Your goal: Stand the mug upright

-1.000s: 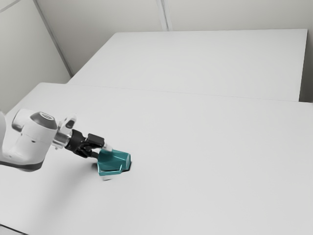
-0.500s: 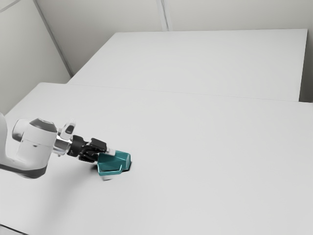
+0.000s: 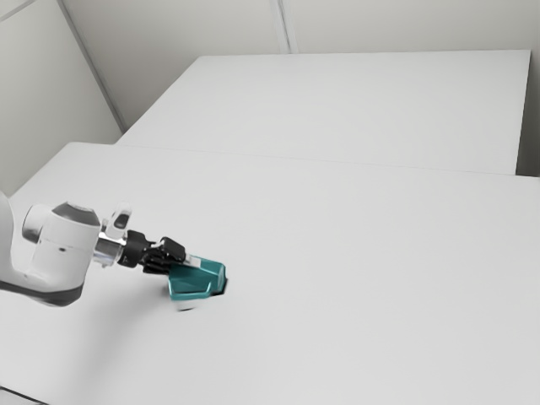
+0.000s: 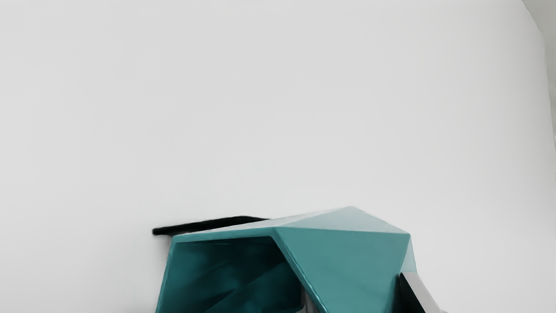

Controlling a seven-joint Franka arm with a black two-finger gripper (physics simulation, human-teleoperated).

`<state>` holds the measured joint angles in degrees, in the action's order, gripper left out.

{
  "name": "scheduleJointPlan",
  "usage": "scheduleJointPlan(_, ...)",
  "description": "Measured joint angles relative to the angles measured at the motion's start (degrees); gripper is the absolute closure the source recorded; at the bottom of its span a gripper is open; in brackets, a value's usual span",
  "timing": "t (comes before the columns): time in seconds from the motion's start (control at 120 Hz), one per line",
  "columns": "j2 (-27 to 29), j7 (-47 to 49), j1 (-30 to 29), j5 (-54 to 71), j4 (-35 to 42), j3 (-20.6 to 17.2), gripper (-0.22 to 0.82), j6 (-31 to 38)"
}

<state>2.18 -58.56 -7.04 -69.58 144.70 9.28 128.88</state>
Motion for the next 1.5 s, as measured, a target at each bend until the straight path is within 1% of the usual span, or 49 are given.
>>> scheduleJointPlan(0.05, 0.1, -0.1, 0.1, -0.3, -0.2, -0.2, 0.58, 0.0)
scheduleJointPlan(0.208, 0.2, -0.1, 0.6, -0.7, -0.3, -0.4, 0.67, 0.0)
scheduleJointPlan(0.4, 0.3, -0.1, 0.9, -0.9, -0.9, -1.0, 0.73, 0.2)
scheduleJointPlan(0.5, -0.2, 0.0, 0.3, -1.0, -2.9, -2.3, 0.74, 0.1)
scheduleJointPlan(0.6, -2.1, 0.4, -0.5, 0.5, -6.9, -4.2, 0.74, 0.2)
scheduleJointPlan(0.7, -4.5, 2.2, -1.4, 6.9, -13.1, -6.3, 0.74, 0.3)
scheduleJointPlan(0.8, -7.0, 5.9, -0.4, 18.8, -20.2, -7.6, 0.74, -0.5)
scheduleJointPlan(0.917, -10.0, 12.5, 1.1, 37.6, -29.3, -8.1, 0.75, -5.2)
scheduleJointPlan(0.992, -12.4, 16.9, 1.6, 48.5, -32.7, -8.0, 0.76, -8.5)
scheduleJointPlan(1.1, -15.8, 22.8, 2.1, 60.3, -35.4, -7.8, 0.76, -10.7)
scheduleJointPlan(1.192, -17.1, 27.1, 2.4, 65.7, -35.7, -7.6, 0.76, -9.8)
scheduleJointPlan(1.342, -17.0, 33.2, 2.6, 68.9, -35.1, -7.4, 0.76, -5.4)
scheduleJointPlan(1.5, -16.8, 38.5, 2.7, 68.3, -33.3, -7.2, 0.77, -0.4)
